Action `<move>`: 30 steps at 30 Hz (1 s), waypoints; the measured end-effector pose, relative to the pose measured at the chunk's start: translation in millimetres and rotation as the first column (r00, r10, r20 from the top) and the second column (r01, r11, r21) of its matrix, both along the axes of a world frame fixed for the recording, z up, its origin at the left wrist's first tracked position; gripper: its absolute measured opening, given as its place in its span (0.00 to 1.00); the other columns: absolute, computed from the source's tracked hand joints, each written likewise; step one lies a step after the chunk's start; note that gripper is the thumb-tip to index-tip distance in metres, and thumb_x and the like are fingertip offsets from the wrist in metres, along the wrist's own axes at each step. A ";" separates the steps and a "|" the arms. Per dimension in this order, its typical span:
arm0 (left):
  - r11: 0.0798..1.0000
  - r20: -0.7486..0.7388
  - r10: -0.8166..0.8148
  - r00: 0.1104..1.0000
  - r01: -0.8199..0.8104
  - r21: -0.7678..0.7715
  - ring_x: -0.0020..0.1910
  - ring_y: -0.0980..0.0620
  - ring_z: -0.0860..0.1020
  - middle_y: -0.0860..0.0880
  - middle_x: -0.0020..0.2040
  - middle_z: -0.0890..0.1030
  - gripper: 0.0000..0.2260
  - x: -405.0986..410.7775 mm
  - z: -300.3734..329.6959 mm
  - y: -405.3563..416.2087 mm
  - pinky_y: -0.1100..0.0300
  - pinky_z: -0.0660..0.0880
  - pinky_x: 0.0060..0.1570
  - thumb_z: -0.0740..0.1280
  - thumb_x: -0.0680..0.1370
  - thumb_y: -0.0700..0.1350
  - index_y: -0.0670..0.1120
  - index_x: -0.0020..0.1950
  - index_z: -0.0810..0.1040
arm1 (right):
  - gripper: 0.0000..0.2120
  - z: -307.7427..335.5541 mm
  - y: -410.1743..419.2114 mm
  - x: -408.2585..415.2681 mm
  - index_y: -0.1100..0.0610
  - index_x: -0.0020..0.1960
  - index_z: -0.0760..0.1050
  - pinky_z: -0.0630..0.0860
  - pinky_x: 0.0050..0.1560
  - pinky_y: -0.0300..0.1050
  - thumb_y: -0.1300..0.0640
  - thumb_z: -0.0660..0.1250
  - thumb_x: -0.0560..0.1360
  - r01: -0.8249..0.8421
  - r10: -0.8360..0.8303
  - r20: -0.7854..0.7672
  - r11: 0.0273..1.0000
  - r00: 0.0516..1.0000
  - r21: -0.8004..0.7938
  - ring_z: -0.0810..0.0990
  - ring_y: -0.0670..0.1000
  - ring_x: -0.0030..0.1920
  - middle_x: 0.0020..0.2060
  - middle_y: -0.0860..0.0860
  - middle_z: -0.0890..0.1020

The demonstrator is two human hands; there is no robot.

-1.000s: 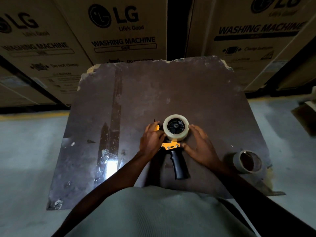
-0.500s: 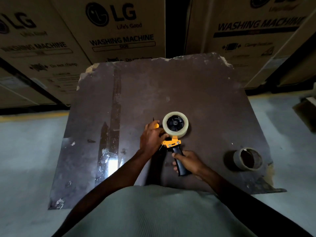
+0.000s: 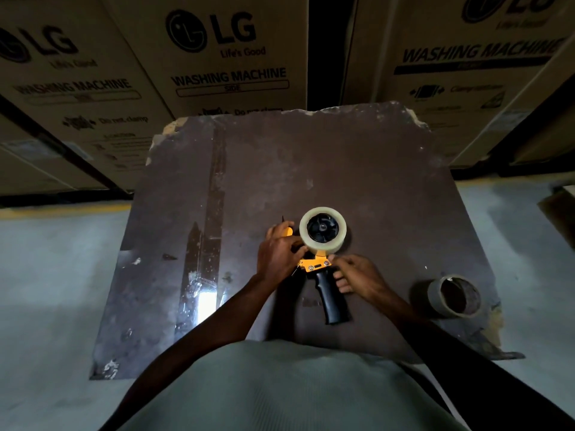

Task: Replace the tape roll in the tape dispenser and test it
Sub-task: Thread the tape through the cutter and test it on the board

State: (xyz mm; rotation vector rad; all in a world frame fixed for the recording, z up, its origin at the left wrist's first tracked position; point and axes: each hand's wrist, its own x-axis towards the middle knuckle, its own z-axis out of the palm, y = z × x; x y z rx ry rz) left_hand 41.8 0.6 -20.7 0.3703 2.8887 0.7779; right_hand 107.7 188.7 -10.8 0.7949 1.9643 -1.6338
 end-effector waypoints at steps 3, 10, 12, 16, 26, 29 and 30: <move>1.000 -0.006 -0.007 1.000 0.007 0.005 0.67 0.47 0.67 0.52 0.68 0.73 0.11 0.1 0.5 0.0 0.50 0.74 0.57 0.70 0.75 0.54 0.53 0.53 0.85 | 0.18 2.0 2.8 -8.7 0.60 0.50 0.79 0.79 0.34 0.43 0.44 0.69 0.77 -0.021 0.022 0.042 0.999 0.999 -0.042 0.80 0.53 0.34 0.38 0.56 0.81; 1.000 -0.006 0.003 1.000 -0.003 -0.005 0.66 0.48 0.68 0.52 0.67 0.73 0.08 -3.1 -7.3 -1.1 0.49 0.75 0.56 0.69 0.75 0.52 0.53 0.50 0.85 | 0.22 -12.7 -5.7 -4.5 0.54 0.49 0.81 0.68 0.36 0.45 0.39 0.72 0.64 -0.035 0.044 0.065 0.990 0.997 -0.136 0.75 0.56 0.39 0.38 0.56 0.76; 1.000 -0.007 0.010 1.000 -0.010 -0.006 0.65 0.48 0.69 0.53 0.67 0.74 0.07 -3.8 -10.5 -1.0 0.50 0.75 0.55 0.69 0.75 0.51 0.52 0.47 0.85 | 0.20 -14.1 -5.7 -3.0 0.53 0.45 0.82 0.71 0.40 0.48 0.38 0.72 0.64 -0.034 0.043 0.066 0.991 0.997 -0.129 0.79 0.56 0.41 0.38 0.56 0.80; 1.000 -0.020 0.017 1.000 -0.017 -0.023 0.63 0.48 0.70 0.54 0.66 0.74 0.07 -6.9 -14.5 -1.3 0.50 0.75 0.55 0.68 0.74 0.50 0.51 0.45 0.85 | 0.12 -9.9 -9.6 5.7 0.51 0.38 0.81 0.71 0.42 0.46 0.43 0.73 0.69 -0.046 0.060 0.095 0.988 0.994 -0.146 0.79 0.53 0.41 0.39 0.54 0.83; 1.000 0.043 0.000 0.999 0.000 -0.011 0.66 0.49 0.67 0.54 0.68 0.73 0.14 -7.2 0.1 2.4 0.52 0.73 0.58 0.72 0.69 0.60 0.54 0.48 0.86 | 0.11 -24.4 -18.6 14.1 0.63 0.44 0.79 0.82 0.42 0.54 0.54 0.74 0.73 0.019 0.039 0.216 0.965 0.976 -0.262 0.82 0.58 0.35 0.37 0.61 0.83; 1.000 0.052 -0.003 0.999 0.004 -0.020 0.67 0.49 0.67 0.55 0.67 0.73 0.12 -7.5 -0.7 3.6 0.53 0.72 0.59 0.72 0.70 0.59 0.54 0.47 0.86 | 0.04 -20.9 -23.6 11.9 0.59 0.42 0.77 0.78 0.36 0.47 0.58 0.69 0.75 0.064 0.023 0.256 0.943 0.966 -0.326 0.80 0.56 0.32 0.35 0.58 0.82; 1.000 0.056 0.002 0.998 -0.001 -0.021 0.67 0.50 0.67 0.55 0.67 0.73 0.11 -8.1 -1.2 3.3 0.53 0.72 0.58 0.72 0.71 0.58 0.53 0.47 0.86 | 0.04 -17.4 -24.7 11.6 0.58 0.42 0.77 0.77 0.36 0.47 0.58 0.68 0.74 0.072 0.024 0.266 0.936 0.964 -0.346 0.79 0.56 0.32 0.34 0.57 0.81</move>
